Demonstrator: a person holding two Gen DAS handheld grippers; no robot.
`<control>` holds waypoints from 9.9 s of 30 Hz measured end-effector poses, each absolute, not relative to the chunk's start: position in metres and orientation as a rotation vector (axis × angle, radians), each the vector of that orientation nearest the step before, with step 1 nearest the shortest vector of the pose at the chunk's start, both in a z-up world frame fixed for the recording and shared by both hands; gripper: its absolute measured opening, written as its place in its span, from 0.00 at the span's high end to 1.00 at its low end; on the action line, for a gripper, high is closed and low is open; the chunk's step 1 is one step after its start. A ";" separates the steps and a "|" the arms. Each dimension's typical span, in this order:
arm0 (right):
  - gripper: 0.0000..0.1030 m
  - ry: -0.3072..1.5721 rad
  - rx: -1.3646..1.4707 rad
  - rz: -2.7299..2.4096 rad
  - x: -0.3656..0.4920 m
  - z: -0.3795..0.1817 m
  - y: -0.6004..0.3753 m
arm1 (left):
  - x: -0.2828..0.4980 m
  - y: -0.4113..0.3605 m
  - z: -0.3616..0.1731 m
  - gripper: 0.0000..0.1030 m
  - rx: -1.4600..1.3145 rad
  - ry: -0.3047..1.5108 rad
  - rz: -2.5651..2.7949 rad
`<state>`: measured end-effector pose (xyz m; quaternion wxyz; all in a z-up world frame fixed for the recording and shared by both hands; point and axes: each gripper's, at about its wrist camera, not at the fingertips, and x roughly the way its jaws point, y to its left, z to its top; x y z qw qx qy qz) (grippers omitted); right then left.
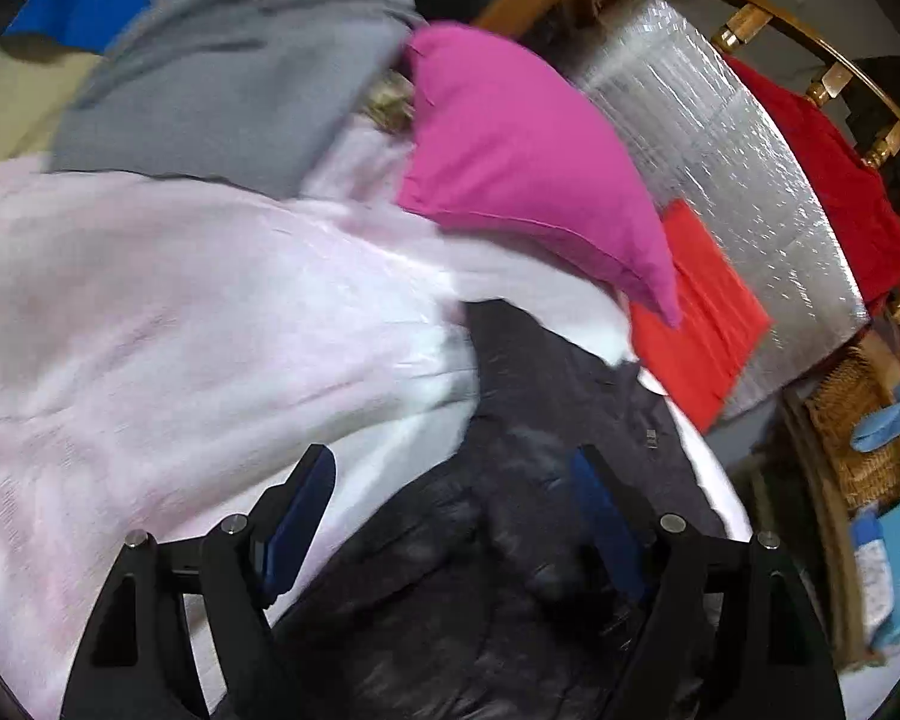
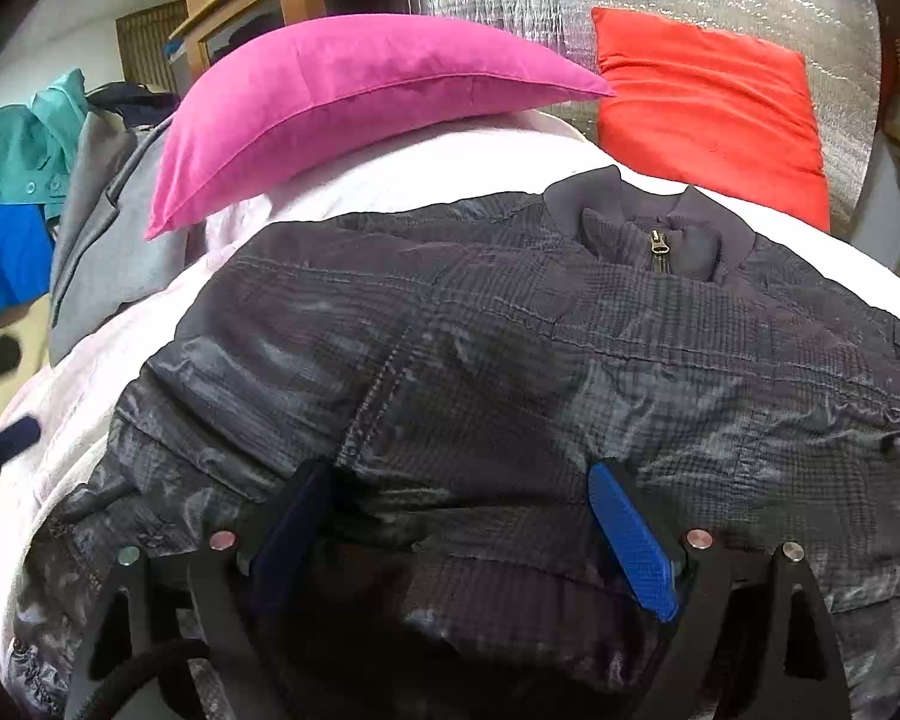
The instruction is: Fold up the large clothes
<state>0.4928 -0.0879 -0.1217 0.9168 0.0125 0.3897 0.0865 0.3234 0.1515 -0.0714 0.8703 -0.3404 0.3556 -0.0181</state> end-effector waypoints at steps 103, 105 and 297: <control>0.48 0.903 0.635 -0.066 0.365 -0.118 -0.422 | 0.381 -0.205 -0.117 0.30 0.168 0.902 -0.425; 0.24 0.859 0.606 -0.081 0.349 -0.104 -0.419 | 0.372 -0.193 -0.105 0.30 0.141 0.900 -0.440; 0.87 0.897 0.647 0.189 0.053 -0.130 -0.317 | 0.059 0.093 -0.098 0.83 -0.091 0.984 -0.080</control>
